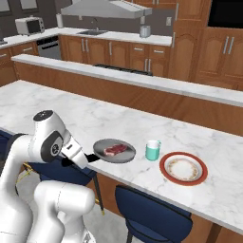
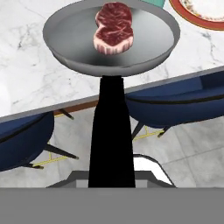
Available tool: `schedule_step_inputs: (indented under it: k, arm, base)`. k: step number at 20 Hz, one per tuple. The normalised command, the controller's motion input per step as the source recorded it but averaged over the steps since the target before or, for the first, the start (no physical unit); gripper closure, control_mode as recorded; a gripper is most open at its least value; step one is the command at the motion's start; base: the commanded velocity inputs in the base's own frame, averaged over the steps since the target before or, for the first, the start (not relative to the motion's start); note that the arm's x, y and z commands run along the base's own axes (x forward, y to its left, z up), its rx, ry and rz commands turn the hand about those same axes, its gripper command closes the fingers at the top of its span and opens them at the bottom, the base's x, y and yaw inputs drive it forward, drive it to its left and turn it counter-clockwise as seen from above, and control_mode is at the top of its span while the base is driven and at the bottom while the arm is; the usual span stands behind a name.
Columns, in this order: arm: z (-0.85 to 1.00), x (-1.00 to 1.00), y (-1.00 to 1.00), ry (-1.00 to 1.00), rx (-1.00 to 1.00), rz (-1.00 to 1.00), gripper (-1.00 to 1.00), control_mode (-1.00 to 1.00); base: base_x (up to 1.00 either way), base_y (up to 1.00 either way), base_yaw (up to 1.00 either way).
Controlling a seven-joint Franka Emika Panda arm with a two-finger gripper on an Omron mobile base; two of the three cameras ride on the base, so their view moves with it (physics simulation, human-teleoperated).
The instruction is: Pick up the pan with the steak in it and place it on the dining table. Then place the steak on the plate.
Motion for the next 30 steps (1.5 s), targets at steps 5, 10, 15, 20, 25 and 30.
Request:
schedule_step_inputs:
  k: [5, 10, 15, 20, 25, 30]
  arm:
    - [-0.37, 0.51, 0.00, 0.00, -0.03, 0.00, 1.00, -1.00]
    - [-0.31, 0.39, 0.00, 0.00, 0.00, 0.00, 1.00, -1.00]
    - [-0.34, 0.28, 0.00, -0.04, 0.00, 0.02, 1.00, -1.00]
    - [-0.31, 0.46, 0.00, -0.04, 0.00, 0.00, 1.00, -1.00]
    - [-0.42, 0.41, -0.06, -0.04, 0.00, 0.01, 1.00, -1.00]
    - [-0.55, 0.00, -0.22, -0.11, -0.02, 0.04, 1.00, -1.00]
  base:
    - [0.00, 0.00, 0.00]
    - [0.00, 0.00, 0.00]
    - [0.00, 0.00, 0.00]
    - [0.00, 0.00, 0.00]
    - [0.00, 0.00, 0.00]
    - [0.00, 0.00, 0.00]
